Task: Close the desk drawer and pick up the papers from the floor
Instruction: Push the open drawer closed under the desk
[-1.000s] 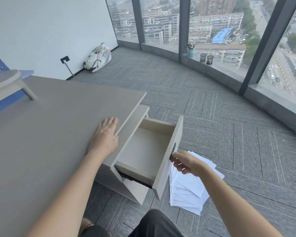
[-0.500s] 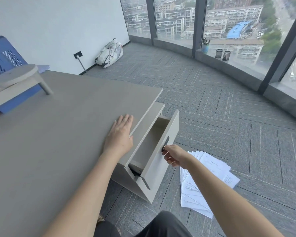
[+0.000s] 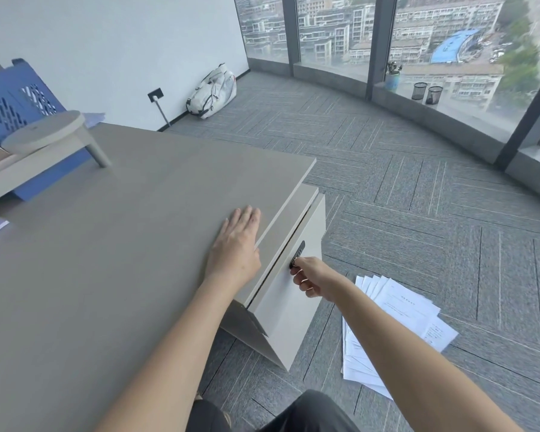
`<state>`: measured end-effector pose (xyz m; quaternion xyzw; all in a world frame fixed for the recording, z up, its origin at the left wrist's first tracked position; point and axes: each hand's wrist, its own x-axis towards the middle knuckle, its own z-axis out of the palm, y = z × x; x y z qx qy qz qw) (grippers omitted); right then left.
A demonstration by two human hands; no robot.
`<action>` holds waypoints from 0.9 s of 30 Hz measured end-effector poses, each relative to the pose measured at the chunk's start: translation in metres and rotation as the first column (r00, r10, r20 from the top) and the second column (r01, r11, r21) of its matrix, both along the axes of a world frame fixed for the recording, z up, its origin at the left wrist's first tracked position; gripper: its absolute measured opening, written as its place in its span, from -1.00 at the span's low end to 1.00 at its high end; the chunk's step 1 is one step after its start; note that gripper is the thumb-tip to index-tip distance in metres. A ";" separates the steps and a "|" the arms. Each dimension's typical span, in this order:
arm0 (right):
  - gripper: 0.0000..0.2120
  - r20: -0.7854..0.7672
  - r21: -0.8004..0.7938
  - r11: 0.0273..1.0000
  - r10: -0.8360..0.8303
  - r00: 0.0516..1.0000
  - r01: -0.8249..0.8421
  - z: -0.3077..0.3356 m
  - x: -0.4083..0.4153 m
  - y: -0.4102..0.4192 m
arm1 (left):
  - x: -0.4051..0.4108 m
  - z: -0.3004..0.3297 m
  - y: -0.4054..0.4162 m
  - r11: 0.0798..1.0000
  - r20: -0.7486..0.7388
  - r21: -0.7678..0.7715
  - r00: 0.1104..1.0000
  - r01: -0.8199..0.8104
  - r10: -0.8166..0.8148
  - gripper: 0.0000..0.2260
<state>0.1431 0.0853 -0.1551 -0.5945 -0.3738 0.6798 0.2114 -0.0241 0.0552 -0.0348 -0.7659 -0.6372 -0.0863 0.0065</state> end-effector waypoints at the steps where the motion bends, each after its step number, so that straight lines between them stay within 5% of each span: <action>1: -0.77 -0.010 -0.002 1.000 0.000 1.000 0.000 0.001 -0.002 0.001 | 0.000 0.000 0.000 1.000 -0.001 0.000 1.000 0.000 0.000 -0.35; 15: -0.76 -0.119 -0.030 1.000 -0.012 0.993 0.008 -0.005 -0.014 0.011 | 0.001 -0.002 0.000 1.000 -0.002 0.002 1.000 0.004 -0.004 -0.35; 27: -0.74 0.128 0.173 0.979 0.090 0.988 -0.112 0.002 -0.017 0.009 | 0.003 -0.002 -0.001 1.000 -0.006 0.010 1.000 0.001 -0.001 -0.35</action>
